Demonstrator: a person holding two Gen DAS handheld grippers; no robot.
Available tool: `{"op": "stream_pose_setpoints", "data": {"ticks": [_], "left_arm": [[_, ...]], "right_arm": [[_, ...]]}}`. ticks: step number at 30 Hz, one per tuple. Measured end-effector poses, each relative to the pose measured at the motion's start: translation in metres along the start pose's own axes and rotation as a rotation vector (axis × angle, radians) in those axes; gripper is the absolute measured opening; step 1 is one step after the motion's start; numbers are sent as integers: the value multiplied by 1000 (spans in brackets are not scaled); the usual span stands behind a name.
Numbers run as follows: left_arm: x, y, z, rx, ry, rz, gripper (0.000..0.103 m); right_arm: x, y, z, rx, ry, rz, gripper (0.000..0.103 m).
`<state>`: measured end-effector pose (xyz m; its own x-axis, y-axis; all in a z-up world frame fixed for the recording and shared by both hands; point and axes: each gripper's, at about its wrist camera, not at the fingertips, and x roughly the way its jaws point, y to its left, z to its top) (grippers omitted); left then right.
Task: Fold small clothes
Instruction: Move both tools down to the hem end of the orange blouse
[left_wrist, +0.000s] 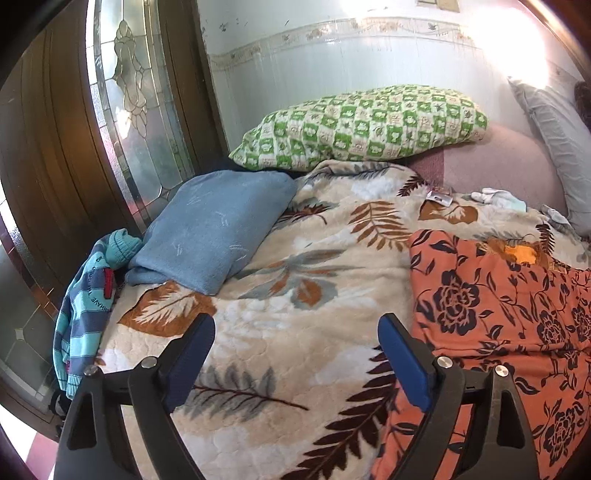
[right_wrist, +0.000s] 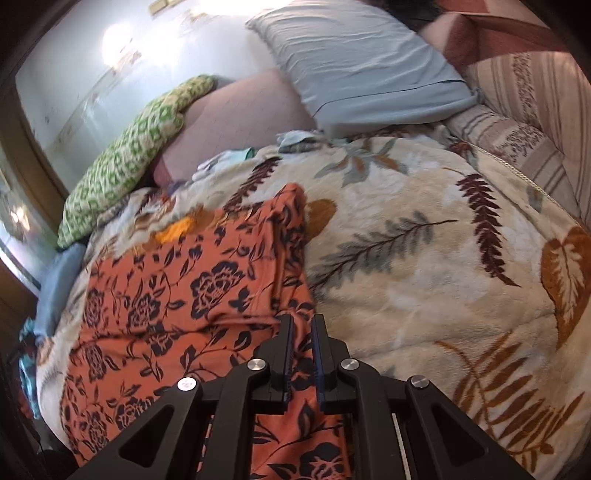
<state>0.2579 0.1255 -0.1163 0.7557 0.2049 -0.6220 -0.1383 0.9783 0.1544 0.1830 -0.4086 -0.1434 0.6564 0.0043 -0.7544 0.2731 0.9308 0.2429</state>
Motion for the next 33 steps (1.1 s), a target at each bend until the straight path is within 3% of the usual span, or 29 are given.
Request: {"op": "stream_pose_setpoints", "data": {"ticks": [2,6,10,13,19,20,22,23,24,28,33], "left_arm": [[-9,-6,0,19,-40,0,90],[-30,-10,8,27,-84,-15,90],[-62,-6,14,25,-120,-34,90],[-87,-2,12,27,-165,-42,94],[-132,4,4,49,-200,-52,94],[-139,5,3,48,-204,-53,94],[-153,6,-1,52,-217,-54,94],[-158,6,-3,53,-218,-51,94],[-162,5,-6,57,-217,-50,94],[-169,3,-20,53,-136,-87,95],[-142,6,-66,-1,143,-189,95]], "right_arm": [[-5,14,-2,-60,-25,1,11],[-36,46,0,-118,-105,93,11],[-60,73,-6,-129,-77,185,11],[-81,85,-26,-132,-78,238,11],[-137,89,-72,-168,-167,288,11],[-141,88,-75,-166,-154,303,15],[-145,86,-85,-165,-103,312,32],[-146,84,-90,-169,-87,298,59],[-148,82,-97,-172,-88,286,75],[-146,66,-118,-137,-23,263,75],[-129,17,-134,9,117,233,75]]}}
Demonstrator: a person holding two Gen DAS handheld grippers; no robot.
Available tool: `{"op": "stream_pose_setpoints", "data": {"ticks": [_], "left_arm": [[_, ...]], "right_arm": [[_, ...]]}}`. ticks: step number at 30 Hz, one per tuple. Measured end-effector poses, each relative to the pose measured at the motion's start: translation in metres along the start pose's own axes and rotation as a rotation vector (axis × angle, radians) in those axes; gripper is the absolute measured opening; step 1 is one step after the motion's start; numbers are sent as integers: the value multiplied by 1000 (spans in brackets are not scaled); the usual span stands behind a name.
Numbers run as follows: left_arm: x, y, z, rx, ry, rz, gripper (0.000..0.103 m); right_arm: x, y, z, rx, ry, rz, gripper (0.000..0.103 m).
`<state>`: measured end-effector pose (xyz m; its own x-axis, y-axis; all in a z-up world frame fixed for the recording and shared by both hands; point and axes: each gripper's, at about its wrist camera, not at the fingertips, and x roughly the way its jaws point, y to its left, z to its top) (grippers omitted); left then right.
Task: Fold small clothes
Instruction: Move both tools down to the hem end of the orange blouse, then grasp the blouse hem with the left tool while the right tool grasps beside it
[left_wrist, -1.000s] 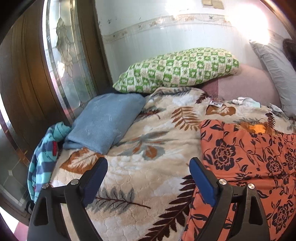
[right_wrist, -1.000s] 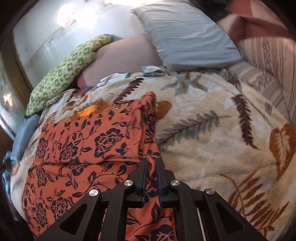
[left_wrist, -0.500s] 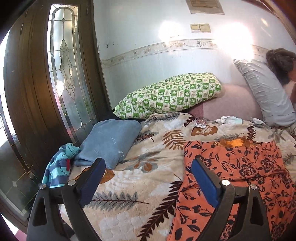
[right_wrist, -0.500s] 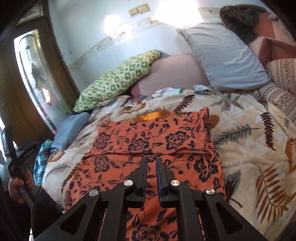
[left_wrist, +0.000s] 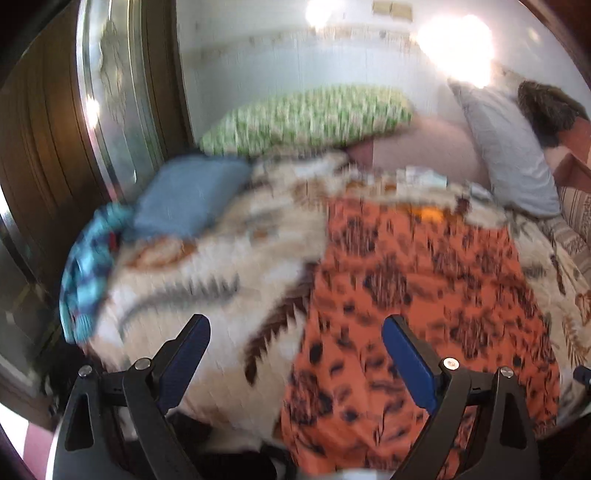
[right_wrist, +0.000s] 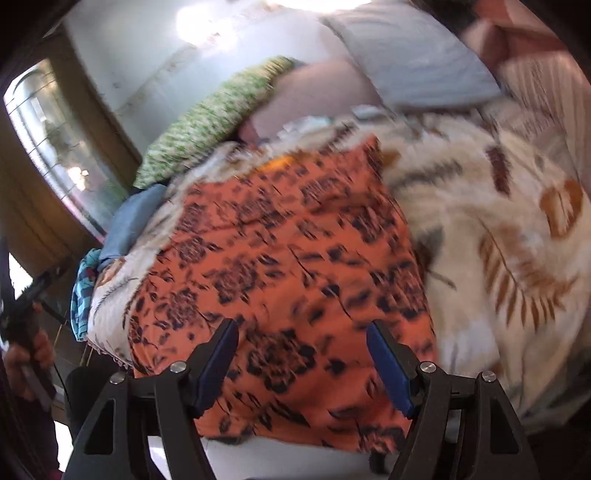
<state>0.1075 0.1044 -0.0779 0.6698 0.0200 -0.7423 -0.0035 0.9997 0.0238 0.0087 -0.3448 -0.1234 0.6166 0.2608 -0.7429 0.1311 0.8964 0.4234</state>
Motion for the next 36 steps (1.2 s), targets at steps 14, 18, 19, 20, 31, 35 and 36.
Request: {"op": "stream_pose_setpoints", "data": {"ticks": [14,18,19,20,31,35,36], "left_arm": [[76,21,-85,-147,352,-85,94],[88,18,-90,-136,381,-121,78],[90,17,-92,-132,385,-129,73],[92,17,-94,-131,382,-136,70],[114,22,-101,-141,387,-208,66],[119,17,-106,-110,362,-225,70],[119,18,-107,-121,359,-235,69]], "right_arm": [[22,-85,-34,263,108,-64,67],[46,-84,-40,270,188,-41,43],[51,-83,-43,261,207,-49,40],[53,-81,-45,249,205,-65,39],[55,-82,-39,278,230,-34,20],[60,-80,-38,311,249,-39,23],[60,-79,-38,301,252,-45,23]]}}
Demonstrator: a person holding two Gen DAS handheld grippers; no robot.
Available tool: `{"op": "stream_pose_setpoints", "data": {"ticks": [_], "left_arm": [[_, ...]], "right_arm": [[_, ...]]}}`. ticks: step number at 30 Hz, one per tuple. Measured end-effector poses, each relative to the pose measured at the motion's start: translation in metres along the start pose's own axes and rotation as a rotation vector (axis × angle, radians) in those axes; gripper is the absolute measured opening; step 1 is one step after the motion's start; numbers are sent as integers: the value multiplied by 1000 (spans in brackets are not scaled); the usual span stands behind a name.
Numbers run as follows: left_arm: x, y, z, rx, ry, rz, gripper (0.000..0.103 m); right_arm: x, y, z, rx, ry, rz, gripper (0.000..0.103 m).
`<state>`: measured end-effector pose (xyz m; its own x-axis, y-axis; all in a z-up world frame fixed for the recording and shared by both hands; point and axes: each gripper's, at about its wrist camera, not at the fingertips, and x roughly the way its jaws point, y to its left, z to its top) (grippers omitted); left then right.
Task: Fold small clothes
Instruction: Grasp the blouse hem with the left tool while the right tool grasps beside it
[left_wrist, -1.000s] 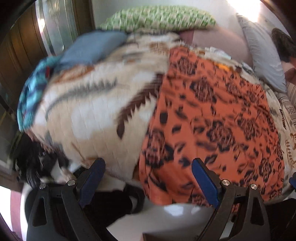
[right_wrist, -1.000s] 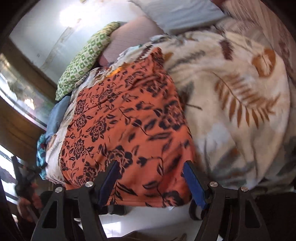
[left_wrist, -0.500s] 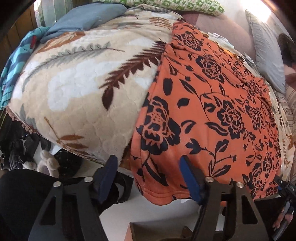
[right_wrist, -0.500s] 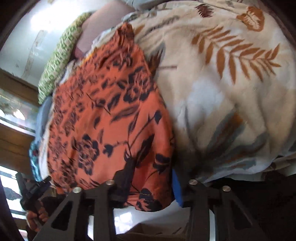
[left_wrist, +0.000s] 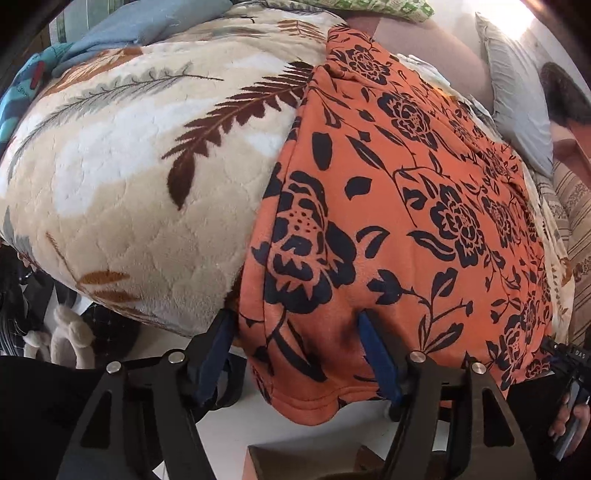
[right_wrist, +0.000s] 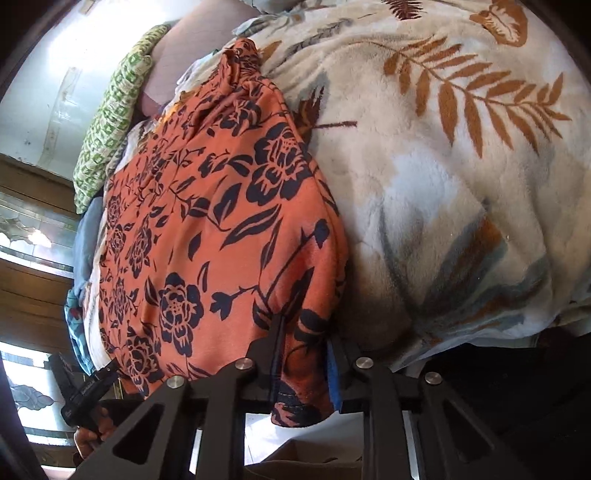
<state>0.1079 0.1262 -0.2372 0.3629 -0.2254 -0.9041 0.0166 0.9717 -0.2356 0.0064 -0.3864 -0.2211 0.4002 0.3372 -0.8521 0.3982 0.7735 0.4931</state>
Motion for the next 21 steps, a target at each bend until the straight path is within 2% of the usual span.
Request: {"op": "stream_pose_setpoints", "data": {"ticks": [2,3,4,6,9,13,16,21], "left_arm": [[-1,2,-2,-3,-12,-13,55],[-5,5,-6,8,-15,-17,44],[-8,4,-8,27,-20,-25,29],[-14,1,-10,66,-21,-54,10],[-21,-3,-8,82,-20,-84,8],[-48,-5,4,94,-46,-172,8],[-75,-4,22,93,-69,-276,8],[-99,-11,67,80,-86,-360,8]], "right_arm": [[1,5,1,-42,-8,-15,23],[2,7,1,-54,-11,-23,23],[2,9,0,-58,-8,-34,20],[0,14,0,-72,-10,-35,12],[-9,24,2,-91,-9,3,10],[-34,31,12,-71,-26,117,9],[-51,33,24,-24,-29,230,9],[-76,49,54,37,-87,404,9]]}}
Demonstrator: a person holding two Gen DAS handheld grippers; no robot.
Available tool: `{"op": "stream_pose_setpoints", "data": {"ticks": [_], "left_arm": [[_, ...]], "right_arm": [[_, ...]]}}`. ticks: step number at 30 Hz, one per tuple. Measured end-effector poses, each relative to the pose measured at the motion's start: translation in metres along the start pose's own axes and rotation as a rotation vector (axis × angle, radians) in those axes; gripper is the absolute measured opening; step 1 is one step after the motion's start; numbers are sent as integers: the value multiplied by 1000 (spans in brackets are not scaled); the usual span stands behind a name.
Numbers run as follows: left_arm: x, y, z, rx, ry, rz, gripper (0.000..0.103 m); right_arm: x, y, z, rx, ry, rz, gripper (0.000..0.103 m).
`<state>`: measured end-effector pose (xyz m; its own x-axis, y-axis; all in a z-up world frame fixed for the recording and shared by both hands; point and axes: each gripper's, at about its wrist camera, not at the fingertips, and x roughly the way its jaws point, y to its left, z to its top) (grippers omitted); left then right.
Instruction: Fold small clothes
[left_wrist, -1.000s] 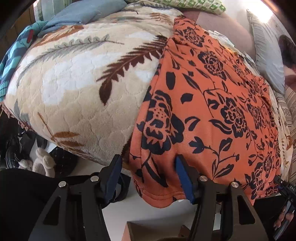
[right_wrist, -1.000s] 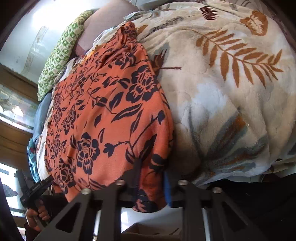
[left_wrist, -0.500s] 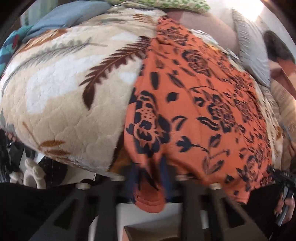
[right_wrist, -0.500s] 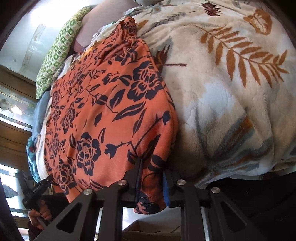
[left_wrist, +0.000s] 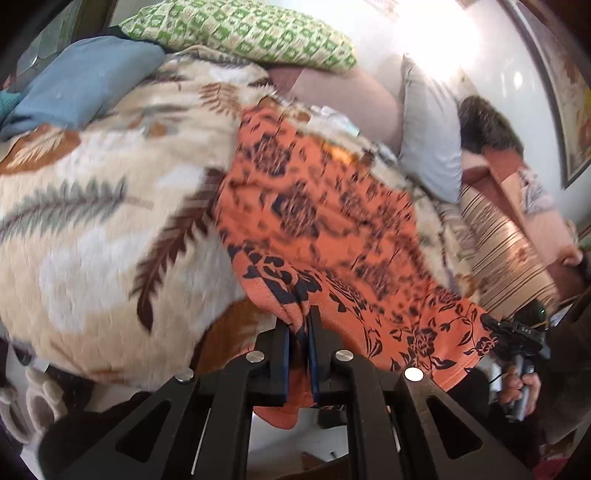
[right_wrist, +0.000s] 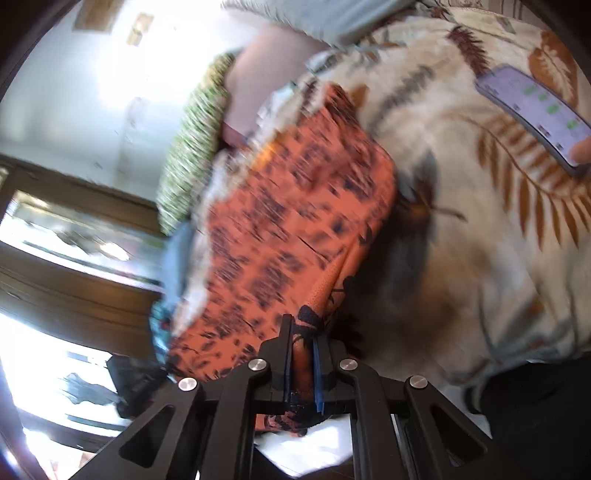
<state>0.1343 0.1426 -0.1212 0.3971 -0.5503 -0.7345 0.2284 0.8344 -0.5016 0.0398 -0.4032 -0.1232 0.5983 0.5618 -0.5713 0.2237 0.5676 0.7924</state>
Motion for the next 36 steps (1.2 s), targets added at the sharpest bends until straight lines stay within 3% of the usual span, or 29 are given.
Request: {"op": "stream_pose_setpoints", "data": {"ticks": [4,9,14,19,22,26,29,32,35,36], "left_arm": [[-3,-7,46,2,-17,-33,8],[27,-10,119,-13,-7,-38,8],[85,5,196,-72,41,-11,8],[166,32,252,-137,125,31,9],[212,54,266,-200,192,83,11],[226,73,274,-273,188,28,13],[220,76,277,-272,154,-33,13],[209,77,268,-301,121,-45,14],[182,67,258,-288,34,-25,16],[173,61,256,-273,-12,9,27]], "right_arm": [[-4,16,35,23,-56,89,9],[8,25,98,50,-127,144,9],[47,13,177,111,-187,130,9],[106,-41,249,286,-203,91,9],[144,-86,273,442,-150,77,13],[158,-117,286,477,-165,107,13],[138,-113,299,402,-242,74,13],[112,-104,297,371,-325,82,17],[113,-53,287,139,-267,-33,21],[119,-35,279,70,-232,-67,21]]}}
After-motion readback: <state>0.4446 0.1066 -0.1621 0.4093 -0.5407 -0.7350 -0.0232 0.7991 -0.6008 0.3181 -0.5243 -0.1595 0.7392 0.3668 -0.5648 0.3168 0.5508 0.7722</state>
